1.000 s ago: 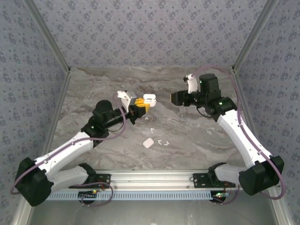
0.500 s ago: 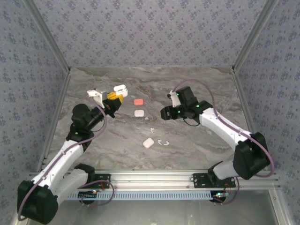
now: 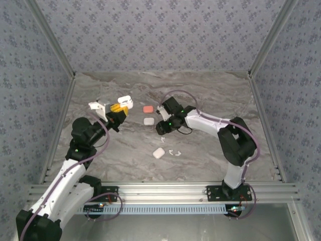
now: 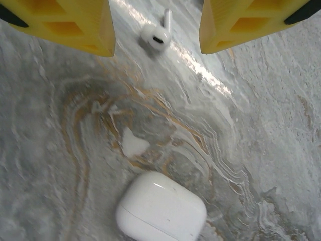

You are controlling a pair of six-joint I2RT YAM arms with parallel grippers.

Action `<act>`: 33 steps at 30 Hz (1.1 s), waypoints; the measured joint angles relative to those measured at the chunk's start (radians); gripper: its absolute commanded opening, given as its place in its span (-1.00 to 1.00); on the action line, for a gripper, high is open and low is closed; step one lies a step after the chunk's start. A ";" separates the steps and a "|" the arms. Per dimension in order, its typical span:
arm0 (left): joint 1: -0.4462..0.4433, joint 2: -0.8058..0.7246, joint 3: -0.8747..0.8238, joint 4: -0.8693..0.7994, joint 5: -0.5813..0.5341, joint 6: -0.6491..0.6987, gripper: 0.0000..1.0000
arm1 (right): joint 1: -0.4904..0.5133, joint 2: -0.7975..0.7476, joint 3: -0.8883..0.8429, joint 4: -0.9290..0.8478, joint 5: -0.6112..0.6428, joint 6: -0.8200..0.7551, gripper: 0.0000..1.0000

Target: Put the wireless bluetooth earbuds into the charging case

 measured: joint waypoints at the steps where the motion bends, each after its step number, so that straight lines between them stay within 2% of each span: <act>1: 0.000 0.000 -0.002 0.000 0.000 0.000 -1.00 | 0.007 0.016 0.015 -0.003 0.002 -0.011 -0.03; 14: 0.000 0.004 -0.004 -0.016 0.000 0.000 -1.00 | 0.037 0.148 0.078 -0.074 0.005 -0.089 -0.11; 33: 0.000 0.011 -0.005 -0.016 -0.004 -0.001 -1.00 | 0.040 0.158 0.089 -0.140 0.013 -0.149 -0.29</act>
